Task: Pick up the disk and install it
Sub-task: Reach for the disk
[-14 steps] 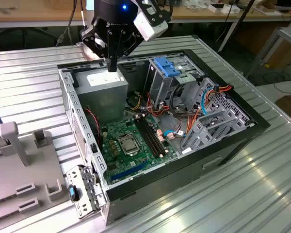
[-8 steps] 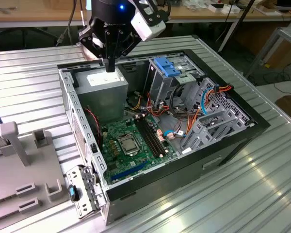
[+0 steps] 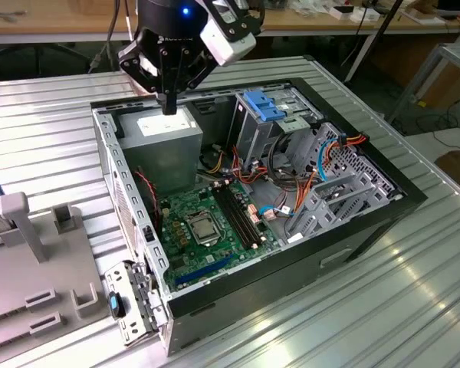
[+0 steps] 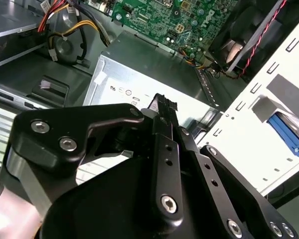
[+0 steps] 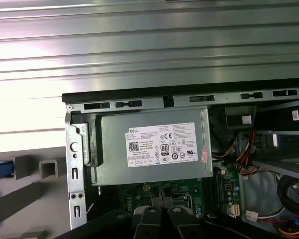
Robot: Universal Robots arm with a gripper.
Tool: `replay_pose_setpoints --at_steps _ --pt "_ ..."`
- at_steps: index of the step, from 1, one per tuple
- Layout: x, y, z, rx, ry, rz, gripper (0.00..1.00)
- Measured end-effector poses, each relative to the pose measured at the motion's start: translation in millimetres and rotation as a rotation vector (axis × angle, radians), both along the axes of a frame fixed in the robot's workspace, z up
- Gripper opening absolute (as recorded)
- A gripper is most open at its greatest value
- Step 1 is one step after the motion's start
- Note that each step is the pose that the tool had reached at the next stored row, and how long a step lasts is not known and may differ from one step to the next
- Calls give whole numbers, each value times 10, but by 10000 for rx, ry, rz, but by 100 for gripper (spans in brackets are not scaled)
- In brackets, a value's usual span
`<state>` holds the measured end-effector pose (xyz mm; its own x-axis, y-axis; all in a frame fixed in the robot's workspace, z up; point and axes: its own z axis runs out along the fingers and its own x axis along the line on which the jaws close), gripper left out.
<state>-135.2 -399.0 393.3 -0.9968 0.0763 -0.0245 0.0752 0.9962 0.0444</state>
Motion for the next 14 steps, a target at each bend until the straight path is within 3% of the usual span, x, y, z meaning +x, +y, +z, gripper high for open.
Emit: replay_pose_setpoints --at_steps 14 --pt "-270 0 0 0 0 1 11"
